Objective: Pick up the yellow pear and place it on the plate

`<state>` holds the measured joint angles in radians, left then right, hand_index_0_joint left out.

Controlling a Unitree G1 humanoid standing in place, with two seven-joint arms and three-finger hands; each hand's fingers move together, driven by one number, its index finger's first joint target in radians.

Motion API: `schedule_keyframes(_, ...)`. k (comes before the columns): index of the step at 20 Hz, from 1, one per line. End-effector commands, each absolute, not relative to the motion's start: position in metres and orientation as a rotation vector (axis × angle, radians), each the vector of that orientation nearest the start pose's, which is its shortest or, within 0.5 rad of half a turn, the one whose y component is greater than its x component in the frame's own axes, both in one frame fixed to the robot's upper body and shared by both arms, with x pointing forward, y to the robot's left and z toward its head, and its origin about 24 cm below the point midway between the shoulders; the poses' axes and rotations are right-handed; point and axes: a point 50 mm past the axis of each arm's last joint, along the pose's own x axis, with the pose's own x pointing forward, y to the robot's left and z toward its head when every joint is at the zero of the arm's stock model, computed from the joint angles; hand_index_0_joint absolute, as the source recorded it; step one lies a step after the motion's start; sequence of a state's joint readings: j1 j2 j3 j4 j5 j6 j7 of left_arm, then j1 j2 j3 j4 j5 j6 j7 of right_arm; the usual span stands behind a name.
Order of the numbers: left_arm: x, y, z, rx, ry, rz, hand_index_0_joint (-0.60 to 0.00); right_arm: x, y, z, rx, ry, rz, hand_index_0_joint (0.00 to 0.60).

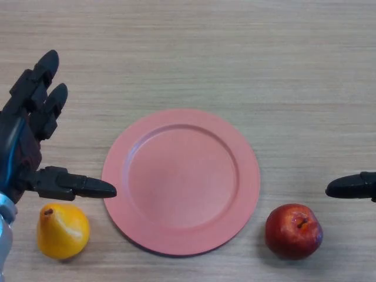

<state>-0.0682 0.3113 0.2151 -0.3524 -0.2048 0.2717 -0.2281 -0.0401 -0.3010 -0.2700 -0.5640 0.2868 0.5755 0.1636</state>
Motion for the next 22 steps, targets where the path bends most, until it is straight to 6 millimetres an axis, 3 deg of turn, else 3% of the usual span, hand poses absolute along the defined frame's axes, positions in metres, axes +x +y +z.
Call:
schedule_keyframes(1, 0.246, 0.229, 0.174, 0.246, -0.371, -0.064, 0.0, 0.228, -0.228, 0.186, -0.127, -0.321, 0.035, 0.0)
schedule_keyframes(9, 0.228, 0.225, 0.178, 0.255, -0.338, -0.094, 0.0, 0.233, -0.224, 0.184, -0.133, -0.318, 0.046, 0.0)
schedule_keyframes(14, 0.206, 0.241, 0.176, 0.361, -0.29, -0.108, 0.0, 0.238, -0.22, 0.179, -0.122, -0.298, 0.075, 0.0)
schedule_keyframes(22, 0.193, 0.283, 0.137, 0.487, -0.294, 0.002, 0.0, 0.244, -0.212, 0.175, -0.072, -0.276, 0.104, 0.0)
